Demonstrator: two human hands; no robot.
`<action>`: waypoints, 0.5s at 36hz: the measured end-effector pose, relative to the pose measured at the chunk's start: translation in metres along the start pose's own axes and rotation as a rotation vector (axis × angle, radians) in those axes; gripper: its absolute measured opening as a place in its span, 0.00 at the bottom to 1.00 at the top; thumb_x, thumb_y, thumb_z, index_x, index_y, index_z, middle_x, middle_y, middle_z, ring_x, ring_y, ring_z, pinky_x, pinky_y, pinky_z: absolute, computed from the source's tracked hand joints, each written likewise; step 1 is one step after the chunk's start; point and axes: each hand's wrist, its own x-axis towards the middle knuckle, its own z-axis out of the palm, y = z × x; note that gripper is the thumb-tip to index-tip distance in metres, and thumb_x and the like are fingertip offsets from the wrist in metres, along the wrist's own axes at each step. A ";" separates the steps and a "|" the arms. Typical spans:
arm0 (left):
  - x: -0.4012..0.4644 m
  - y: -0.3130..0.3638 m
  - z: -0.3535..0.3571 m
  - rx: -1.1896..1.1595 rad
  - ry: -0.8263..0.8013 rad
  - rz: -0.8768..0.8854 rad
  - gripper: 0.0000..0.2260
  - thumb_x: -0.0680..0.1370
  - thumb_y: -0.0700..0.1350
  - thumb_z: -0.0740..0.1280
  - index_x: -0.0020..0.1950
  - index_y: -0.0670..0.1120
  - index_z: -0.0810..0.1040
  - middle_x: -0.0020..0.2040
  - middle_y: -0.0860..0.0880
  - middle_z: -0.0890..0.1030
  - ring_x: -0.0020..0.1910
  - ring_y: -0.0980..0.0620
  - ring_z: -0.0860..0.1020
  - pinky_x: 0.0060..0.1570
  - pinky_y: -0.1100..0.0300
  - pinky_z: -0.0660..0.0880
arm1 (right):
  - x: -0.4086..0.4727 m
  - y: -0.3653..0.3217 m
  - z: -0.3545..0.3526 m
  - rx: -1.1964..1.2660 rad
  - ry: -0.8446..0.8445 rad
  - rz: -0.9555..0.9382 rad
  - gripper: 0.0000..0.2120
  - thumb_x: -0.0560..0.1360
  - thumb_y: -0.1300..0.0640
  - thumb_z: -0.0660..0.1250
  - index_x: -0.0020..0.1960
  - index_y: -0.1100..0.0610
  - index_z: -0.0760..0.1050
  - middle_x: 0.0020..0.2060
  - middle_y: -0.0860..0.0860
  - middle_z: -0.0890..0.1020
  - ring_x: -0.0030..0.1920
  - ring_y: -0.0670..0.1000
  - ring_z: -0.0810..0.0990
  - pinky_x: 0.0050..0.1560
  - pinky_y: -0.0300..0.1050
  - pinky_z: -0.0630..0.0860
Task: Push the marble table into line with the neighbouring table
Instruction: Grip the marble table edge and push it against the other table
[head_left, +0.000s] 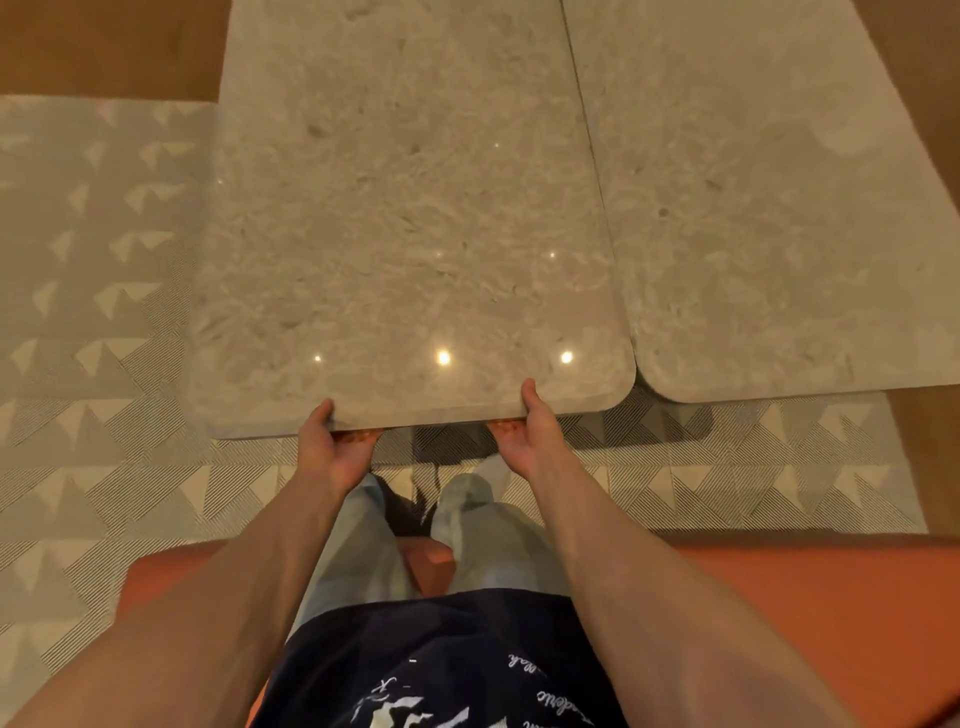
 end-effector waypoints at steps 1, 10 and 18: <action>0.000 0.001 0.002 0.010 -0.002 0.003 0.18 0.83 0.47 0.59 0.72 0.42 0.70 0.68 0.40 0.76 0.66 0.40 0.75 0.68 0.43 0.70 | 0.000 0.000 0.001 -0.020 -0.005 -0.008 0.22 0.81 0.52 0.64 0.70 0.63 0.70 0.62 0.62 0.79 0.64 0.61 0.78 0.68 0.58 0.73; -0.018 0.030 -0.015 1.728 0.345 0.697 0.28 0.82 0.54 0.54 0.32 0.40 0.82 0.29 0.41 0.82 0.32 0.40 0.81 0.40 0.51 0.79 | -0.011 -0.018 0.017 -1.550 0.429 -0.414 0.25 0.78 0.46 0.56 0.40 0.63 0.82 0.33 0.58 0.85 0.36 0.60 0.84 0.44 0.54 0.82; -0.019 0.115 0.091 0.985 0.104 0.783 0.17 0.83 0.43 0.60 0.37 0.40 0.78 0.26 0.48 0.78 0.20 0.58 0.75 0.22 0.66 0.71 | -0.010 0.032 0.191 -1.415 -0.031 -0.589 0.16 0.76 0.54 0.62 0.37 0.62 0.81 0.30 0.56 0.83 0.31 0.57 0.82 0.38 0.56 0.82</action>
